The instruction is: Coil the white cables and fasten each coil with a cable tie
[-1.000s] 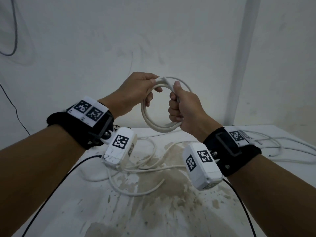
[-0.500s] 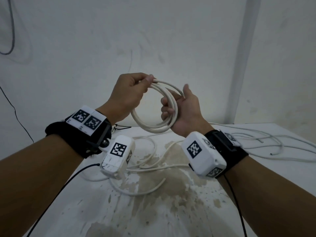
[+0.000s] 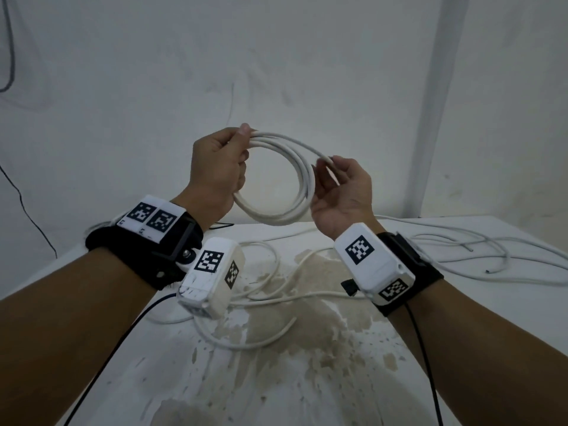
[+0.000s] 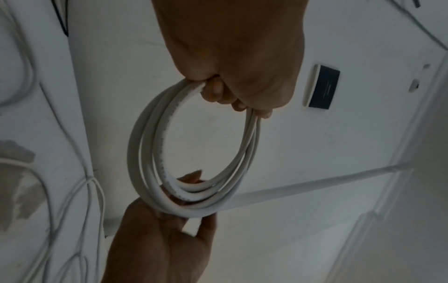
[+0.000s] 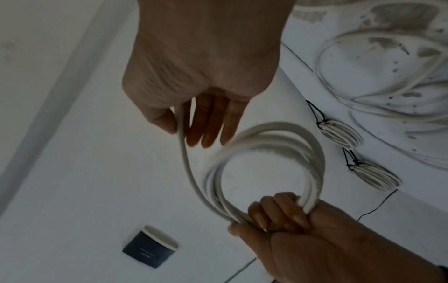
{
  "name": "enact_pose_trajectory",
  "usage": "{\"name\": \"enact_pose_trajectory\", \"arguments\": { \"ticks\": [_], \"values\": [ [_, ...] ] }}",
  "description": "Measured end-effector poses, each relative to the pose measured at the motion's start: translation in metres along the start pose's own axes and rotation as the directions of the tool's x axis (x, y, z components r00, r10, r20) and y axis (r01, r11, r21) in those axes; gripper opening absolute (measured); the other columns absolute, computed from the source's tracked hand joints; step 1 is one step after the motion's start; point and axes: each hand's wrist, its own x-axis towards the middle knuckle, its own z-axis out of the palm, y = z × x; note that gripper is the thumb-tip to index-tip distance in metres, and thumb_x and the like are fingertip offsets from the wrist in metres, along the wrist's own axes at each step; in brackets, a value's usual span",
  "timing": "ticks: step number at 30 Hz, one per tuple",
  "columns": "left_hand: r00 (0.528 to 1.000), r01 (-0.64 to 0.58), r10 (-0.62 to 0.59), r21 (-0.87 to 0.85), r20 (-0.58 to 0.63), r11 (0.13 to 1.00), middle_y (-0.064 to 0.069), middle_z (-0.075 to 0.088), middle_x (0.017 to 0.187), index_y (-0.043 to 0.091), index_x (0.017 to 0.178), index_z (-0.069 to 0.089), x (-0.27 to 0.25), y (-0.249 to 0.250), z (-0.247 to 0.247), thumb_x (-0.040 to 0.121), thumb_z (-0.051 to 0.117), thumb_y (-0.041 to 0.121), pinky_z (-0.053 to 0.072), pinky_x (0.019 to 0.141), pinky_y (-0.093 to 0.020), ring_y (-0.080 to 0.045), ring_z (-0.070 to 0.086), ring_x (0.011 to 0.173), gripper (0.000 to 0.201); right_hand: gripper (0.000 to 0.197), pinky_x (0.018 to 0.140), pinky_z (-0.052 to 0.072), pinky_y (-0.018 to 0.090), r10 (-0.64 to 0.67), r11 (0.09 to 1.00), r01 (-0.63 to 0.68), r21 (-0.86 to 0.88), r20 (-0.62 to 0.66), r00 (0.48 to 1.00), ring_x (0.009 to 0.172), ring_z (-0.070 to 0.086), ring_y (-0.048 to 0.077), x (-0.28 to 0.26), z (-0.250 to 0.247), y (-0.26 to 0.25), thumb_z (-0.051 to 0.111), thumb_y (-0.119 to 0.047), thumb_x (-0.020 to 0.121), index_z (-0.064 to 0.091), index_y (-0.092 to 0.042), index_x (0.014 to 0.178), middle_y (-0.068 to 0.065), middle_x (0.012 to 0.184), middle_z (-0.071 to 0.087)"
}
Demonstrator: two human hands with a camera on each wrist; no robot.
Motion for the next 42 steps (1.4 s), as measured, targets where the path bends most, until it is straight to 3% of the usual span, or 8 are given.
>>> {"name": "enact_pose_trajectory", "arguments": {
  "ticks": [5, 9, 13, 19, 24, 30, 35, 42],
  "values": [
    [0.997, -0.065, 0.068, 0.090, -0.030, 0.994, 0.006, 0.039, 0.053, 0.016, 0.083, 0.071, 0.009, 0.002, -0.007, 0.100, 0.058, 0.025, 0.022, 0.039, -0.018, -0.008, 0.027, 0.041, 0.023, 0.024, 0.067, 0.060, 0.033, -0.113, 0.933, 0.098, -0.347, -0.023, 0.993, 0.061, 0.063, 0.017, 0.007, -0.008, -0.008, 0.059, -0.023, 0.096, 0.063, -0.010, 0.077, 0.005, 0.067, 0.064],
    [0.981, -0.192, 0.192, 0.238, 0.023, 0.952, 0.012, 0.045, 0.052, 0.024, 0.081, 0.075, 0.004, -0.003, 0.000, 0.096, 0.059, 0.032, 0.029, 0.050, -0.022, -0.006, 0.036, 0.045, 0.023, 0.056, 0.071, 0.057, 0.028, -0.060, 0.474, 0.185, -0.861, 0.178, 0.982, 0.075, 0.072, 0.017, -0.007, 0.014, -0.007, 0.037, -0.050, 0.104, 0.072, -0.010, 0.085, 0.002, 0.078, 0.076],
    [0.966, -0.205, 0.237, 0.251, -0.106, 0.946, 0.014, 0.047, 0.052, 0.028, 0.077, 0.075, 0.004, -0.008, -0.001, 0.093, 0.059, 0.038, 0.031, 0.053, -0.027, -0.012, 0.038, 0.049, 0.025, 0.065, 0.078, 0.049, 0.023, 0.077, 0.179, 0.274, -0.945, 0.291, 0.953, 0.076, 0.074, 0.018, -0.011, 0.021, -0.010, 0.027, -0.054, 0.105, 0.072, -0.007, 0.099, 0.006, 0.078, 0.077],
    [0.909, -0.224, 0.313, 0.312, -0.275, 0.923, 0.016, 0.047, 0.050, 0.029, 0.075, 0.068, -0.011, -0.020, 0.004, 0.097, 0.055, 0.035, 0.038, 0.059, -0.034, -0.011, 0.040, 0.055, 0.027, 0.046, 0.060, 0.056, 0.037, 0.142, 0.648, 0.080, -0.757, 0.222, 0.965, 0.048, 0.041, 0.018, -0.011, 0.023, 0.003, 0.042, -0.041, 0.105, 0.066, -0.003, 0.095, 0.003, 0.060, 0.051],
    [0.961, -0.060, 0.124, 0.254, -0.246, 0.965, 0.006, 0.047, 0.059, 0.021, 0.077, 0.066, -0.019, -0.029, 0.003, 0.099, 0.053, 0.035, 0.037, 0.051, -0.032, -0.015, 0.040, 0.051, 0.029, 0.051, 0.045, 0.031, 0.025, 0.002, 0.518, 0.118, -0.847, 0.139, 0.990, 0.038, 0.027, 0.013, -0.009, 0.024, 0.012, 0.042, -0.050, 0.102, 0.056, -0.012, 0.073, -0.004, 0.048, 0.032],
    [0.923, -0.134, -0.112, 0.578, 0.369, 0.805, 0.008, 0.062, 0.070, 0.012, 0.090, 0.062, -0.019, -0.010, -0.014, 0.105, 0.045, 0.027, 0.052, 0.050, -0.031, -0.009, 0.047, 0.047, 0.026, 0.050, 0.040, 0.029, 0.022, 0.000, 0.256, 0.200, -0.946, 0.207, 0.978, 0.041, 0.029, 0.015, 0.000, 0.005, 0.012, 0.047, -0.048, 0.100, 0.056, -0.011, 0.068, 0.001, 0.052, 0.034],
    [0.878, -0.252, -0.057, 0.560, 0.475, 0.789, 0.007, 0.053, 0.069, 0.016, 0.116, 0.052, -0.021, -0.021, -0.016, 0.104, 0.047, 0.030, 0.051, 0.047, -0.034, -0.014, 0.046, 0.051, 0.020, 0.055, 0.042, 0.028, 0.022, -0.016, 0.171, 0.245, -0.954, 0.246, 0.969, 0.040, 0.031, 0.015, 0.004, 0.003, 0.015, 0.045, -0.046, 0.100, 0.061, -0.010, 0.063, 0.003, 0.052, 0.037],
    [0.872, -0.415, 0.109, 0.602, 0.478, 0.683, 0.015, 0.061, 0.084, 0.017, 0.105, 0.049, -0.011, -0.047, -0.013, 0.099, 0.057, 0.031, 0.042, 0.058, -0.010, 0.005, 0.056, 0.065, 0.017, 0.043, 0.042, 0.023, 0.022, 0.012, 0.272, 0.152, -0.950, 0.162, 0.987, 0.040, 0.027, 0.011, 0.018, -0.005, 0.020, 0.041, -0.036, 0.103, 0.057, -0.012, 0.072, -0.001, 0.050, 0.036]
  ]
}}
